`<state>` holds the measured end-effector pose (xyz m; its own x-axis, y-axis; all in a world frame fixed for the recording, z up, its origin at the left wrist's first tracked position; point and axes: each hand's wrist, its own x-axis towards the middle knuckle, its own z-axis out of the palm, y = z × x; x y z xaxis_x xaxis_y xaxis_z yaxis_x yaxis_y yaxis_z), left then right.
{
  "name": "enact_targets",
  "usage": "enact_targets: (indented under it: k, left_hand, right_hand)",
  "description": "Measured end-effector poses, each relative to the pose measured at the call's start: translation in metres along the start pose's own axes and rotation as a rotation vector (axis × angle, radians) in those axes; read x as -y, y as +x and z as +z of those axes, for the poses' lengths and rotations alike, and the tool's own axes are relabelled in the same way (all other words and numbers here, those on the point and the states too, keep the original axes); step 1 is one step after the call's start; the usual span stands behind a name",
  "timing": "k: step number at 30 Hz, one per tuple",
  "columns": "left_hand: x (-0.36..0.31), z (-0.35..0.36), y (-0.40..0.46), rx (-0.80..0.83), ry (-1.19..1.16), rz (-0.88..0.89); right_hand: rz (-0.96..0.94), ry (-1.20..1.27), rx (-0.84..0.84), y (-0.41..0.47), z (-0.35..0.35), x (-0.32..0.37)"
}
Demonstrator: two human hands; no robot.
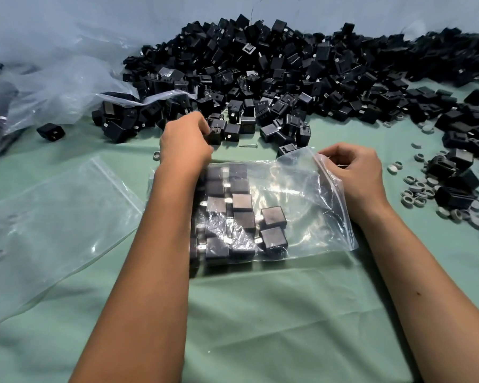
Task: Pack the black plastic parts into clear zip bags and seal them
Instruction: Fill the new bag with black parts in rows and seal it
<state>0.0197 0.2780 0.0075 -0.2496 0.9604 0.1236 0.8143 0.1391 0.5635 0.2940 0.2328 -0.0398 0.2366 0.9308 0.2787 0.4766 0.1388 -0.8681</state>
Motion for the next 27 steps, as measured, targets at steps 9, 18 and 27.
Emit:
enact_targets:
  k: [9,18,27]
  left_hand:
    - [-0.070,0.011,-0.042,0.427,-0.533,0.546]
    - [-0.076,0.033,-0.046,0.397,-0.613,0.545]
    - [-0.081,0.055,-0.046,0.268,-0.203,0.672]
  right_hand:
    - [0.010,0.506,0.118,-0.001,-0.002,0.007]
    - [0.118,0.664,0.251,-0.001,-0.007,0.005]
    - [0.215,0.831,0.158,0.001,-0.016,0.003]
